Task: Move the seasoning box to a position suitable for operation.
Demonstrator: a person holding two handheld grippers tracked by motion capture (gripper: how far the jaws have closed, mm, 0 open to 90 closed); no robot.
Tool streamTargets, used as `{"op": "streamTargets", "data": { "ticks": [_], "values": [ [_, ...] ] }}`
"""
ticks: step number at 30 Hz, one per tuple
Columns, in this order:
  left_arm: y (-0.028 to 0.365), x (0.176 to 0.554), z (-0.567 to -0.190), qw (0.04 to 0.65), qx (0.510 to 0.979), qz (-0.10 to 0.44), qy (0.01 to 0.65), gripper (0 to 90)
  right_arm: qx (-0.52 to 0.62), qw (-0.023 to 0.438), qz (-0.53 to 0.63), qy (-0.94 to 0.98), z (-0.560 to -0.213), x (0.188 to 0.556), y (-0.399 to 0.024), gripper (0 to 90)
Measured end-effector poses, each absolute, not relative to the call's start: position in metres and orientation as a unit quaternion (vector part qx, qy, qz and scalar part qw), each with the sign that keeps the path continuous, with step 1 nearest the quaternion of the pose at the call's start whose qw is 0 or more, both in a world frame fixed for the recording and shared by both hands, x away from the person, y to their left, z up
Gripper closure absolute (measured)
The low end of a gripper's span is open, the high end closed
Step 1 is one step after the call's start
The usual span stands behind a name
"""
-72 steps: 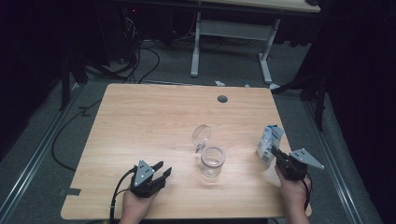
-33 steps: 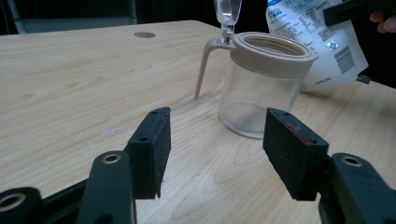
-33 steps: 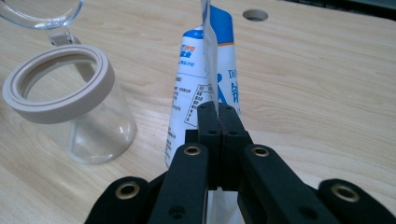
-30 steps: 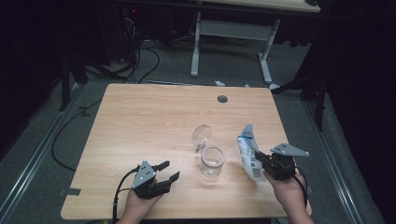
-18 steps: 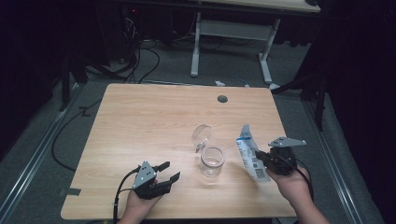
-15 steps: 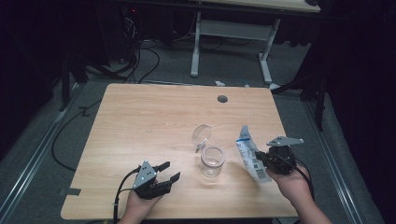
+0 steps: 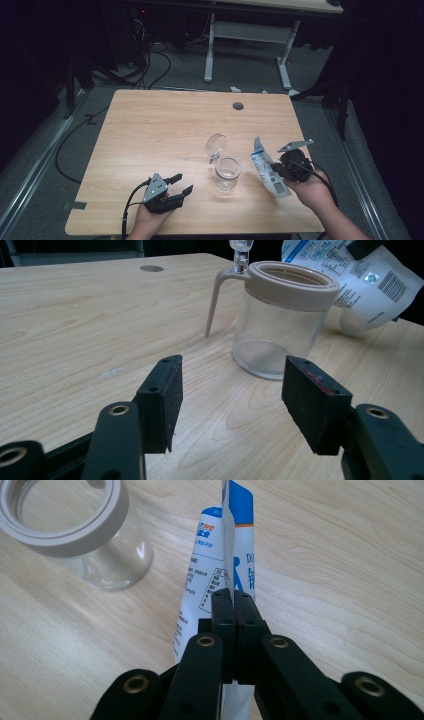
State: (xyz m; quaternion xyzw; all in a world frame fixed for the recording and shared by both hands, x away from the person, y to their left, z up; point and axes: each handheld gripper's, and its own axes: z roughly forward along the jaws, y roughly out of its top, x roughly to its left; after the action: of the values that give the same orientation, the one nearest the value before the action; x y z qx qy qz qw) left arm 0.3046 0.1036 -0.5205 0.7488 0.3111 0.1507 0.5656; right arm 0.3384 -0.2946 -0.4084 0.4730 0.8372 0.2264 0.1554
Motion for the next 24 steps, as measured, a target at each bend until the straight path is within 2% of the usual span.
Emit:
{"op": "streamTargets", "data": {
  "ticks": [24],
  "values": [
    [0.102, 0.303, -0.521, 0.565, 0.751, 0.152, 0.307, 41.9, 0.476, 0.106, 0.160, 0.858, -0.390, 0.344, -0.296, 90.0]
  ]
}}
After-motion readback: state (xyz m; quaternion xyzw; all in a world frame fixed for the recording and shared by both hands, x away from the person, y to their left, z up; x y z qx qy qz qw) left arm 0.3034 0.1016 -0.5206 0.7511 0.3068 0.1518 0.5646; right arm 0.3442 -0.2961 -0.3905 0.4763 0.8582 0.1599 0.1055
